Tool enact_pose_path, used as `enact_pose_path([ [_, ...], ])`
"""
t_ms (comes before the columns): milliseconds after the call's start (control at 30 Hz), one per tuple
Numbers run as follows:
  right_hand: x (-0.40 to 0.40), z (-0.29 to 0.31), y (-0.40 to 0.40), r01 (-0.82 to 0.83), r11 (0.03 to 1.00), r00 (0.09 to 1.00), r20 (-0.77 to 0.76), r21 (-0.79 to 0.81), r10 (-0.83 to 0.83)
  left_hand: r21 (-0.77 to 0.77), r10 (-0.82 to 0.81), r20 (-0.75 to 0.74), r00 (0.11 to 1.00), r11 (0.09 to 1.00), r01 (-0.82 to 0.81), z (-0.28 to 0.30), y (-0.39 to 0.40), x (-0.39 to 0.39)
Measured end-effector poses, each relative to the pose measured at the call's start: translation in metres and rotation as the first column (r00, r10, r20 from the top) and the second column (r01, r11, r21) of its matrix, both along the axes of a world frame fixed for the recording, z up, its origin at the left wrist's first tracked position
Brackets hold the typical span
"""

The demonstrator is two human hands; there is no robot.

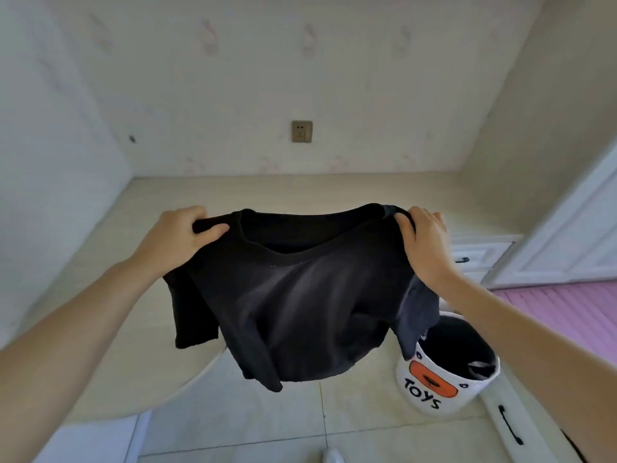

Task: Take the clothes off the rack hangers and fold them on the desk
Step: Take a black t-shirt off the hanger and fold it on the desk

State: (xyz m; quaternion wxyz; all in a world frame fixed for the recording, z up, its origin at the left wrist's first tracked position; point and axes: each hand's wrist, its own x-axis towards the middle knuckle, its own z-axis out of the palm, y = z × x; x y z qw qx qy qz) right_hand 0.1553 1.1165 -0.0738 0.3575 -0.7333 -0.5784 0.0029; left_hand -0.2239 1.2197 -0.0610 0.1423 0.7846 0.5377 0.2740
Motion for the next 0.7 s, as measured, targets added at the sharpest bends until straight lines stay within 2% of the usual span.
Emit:
enact_pose_path([
  [100,0.007,0.003,0.054,-0.140,0.990,0.988,0.064,0.008,0.139,0.076,0.183,-0.073,0.980,0.981,-0.178,0.002,0.013,-0.006],
  [267,0.009,0.016,0.132,-0.363,0.930,0.909,0.200,-0.053,0.366,0.302,0.438,-0.135,0.889,0.872,-0.384,0.008,0.028,-0.018],
  [467,-0.011,0.013,0.220,-0.395,0.913,0.872,0.271,-0.099,0.407,0.390,0.545,-0.110,0.832,0.793,-0.468,0.003,0.060,-0.038],
  [700,-0.045,0.009,0.320,-0.493,0.866,0.828,0.258,-0.085,0.497,0.504,0.551,-0.143,0.822,0.755,-0.419,-0.016,0.132,-0.079],
])
